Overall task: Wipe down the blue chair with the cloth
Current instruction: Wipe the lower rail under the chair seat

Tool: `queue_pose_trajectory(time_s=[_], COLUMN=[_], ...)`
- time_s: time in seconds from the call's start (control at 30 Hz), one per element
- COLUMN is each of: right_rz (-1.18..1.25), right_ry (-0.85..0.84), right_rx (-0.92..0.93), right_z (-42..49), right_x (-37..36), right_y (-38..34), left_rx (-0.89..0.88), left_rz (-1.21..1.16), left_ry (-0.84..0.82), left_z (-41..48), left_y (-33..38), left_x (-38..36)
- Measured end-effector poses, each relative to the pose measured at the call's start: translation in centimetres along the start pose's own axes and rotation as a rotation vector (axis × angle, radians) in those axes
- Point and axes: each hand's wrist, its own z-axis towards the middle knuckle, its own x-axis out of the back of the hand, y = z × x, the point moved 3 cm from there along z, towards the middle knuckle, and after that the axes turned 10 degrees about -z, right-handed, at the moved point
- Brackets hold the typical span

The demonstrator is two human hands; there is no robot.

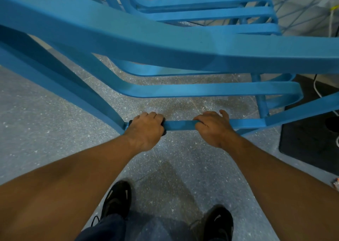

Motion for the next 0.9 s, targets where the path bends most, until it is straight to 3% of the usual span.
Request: queue_pose_trajectory(time_s=[0.17, 0.3, 0.43, 0.6, 0.73, 0.9], right_rz=[0.0, -0.037, -0.036, -0.038, -0.03, -0.051], right_ry=[-0.001, 0.017, 0.017, 0.015, 0.013, 0.015], right_rx=[0.004, -0.01, -0.001, 0.003, -0.001, -0.009], right_z=[0.0, 0.0, -0.1, -0.2, -0.2, -0.1], right_x=[-0.4, -0.3, -0.2, -0.1, -0.2, -0.3], right_y=[0.0, -0.1, -0.3, -0.2, -0.3, -0.3], left_rx=[0.089, 0.104, 0.0, 0.078, 0.143, 0.069], left_rz=[-0.067, -0.175, -0.168, -0.034, 0.166, -0.059], left_ry=[0.017, -0.047, -0.074, -0.101, -0.011, 0.226], left_z=[-0.6, 1.0, 1.3, -0.1, -0.3, -2.0], left_y=[-1.7, 0.9, 2.2, -1.3, -0.6, -1.0], left_x=[0.2, -0.1, -0.5, 1.3, 0.5, -1.3])
